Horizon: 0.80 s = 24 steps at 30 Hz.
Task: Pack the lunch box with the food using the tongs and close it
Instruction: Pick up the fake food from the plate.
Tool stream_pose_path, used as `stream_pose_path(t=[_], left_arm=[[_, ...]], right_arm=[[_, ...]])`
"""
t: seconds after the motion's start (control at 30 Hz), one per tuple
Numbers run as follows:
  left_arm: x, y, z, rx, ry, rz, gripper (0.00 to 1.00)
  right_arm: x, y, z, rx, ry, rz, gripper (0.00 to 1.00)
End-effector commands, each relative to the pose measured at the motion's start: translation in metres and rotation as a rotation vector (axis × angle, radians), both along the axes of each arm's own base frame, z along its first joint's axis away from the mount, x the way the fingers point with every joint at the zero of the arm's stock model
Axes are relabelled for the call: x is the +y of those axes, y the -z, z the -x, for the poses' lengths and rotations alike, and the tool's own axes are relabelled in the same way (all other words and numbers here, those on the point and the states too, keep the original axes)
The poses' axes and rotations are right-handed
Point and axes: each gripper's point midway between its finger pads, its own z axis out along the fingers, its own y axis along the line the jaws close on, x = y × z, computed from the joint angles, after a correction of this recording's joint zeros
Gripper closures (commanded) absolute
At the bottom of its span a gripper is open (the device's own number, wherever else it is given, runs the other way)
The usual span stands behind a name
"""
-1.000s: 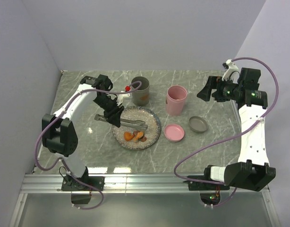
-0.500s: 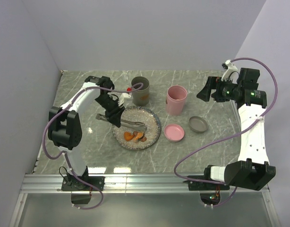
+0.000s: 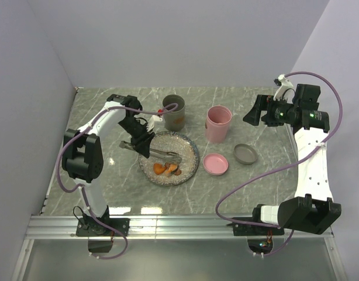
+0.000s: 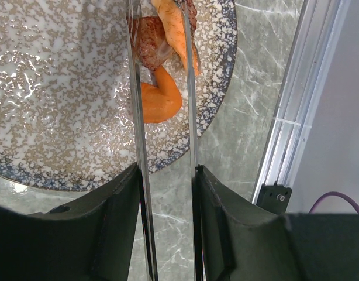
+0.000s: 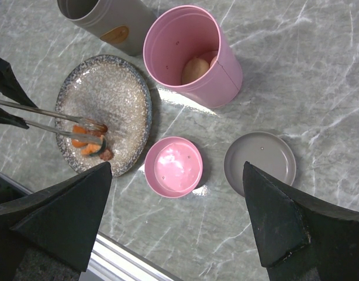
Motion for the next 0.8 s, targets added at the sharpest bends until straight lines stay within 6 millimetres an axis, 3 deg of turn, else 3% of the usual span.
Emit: stream_pose_path(t=[0.0,0.77], left_arm=[[-0.005,-0.01,0.005,-0.004,0.025,0.053,0.54],[-0.009,-0.001,0.016,0.035,0.051,0.056,0.57]], right_arm=[[0.001,-0.002,-0.001,-0.016,-0.013,0.013,0.0],[0.0,0.002,-0.003,-0.004,-0.011,0.015,0.0]])
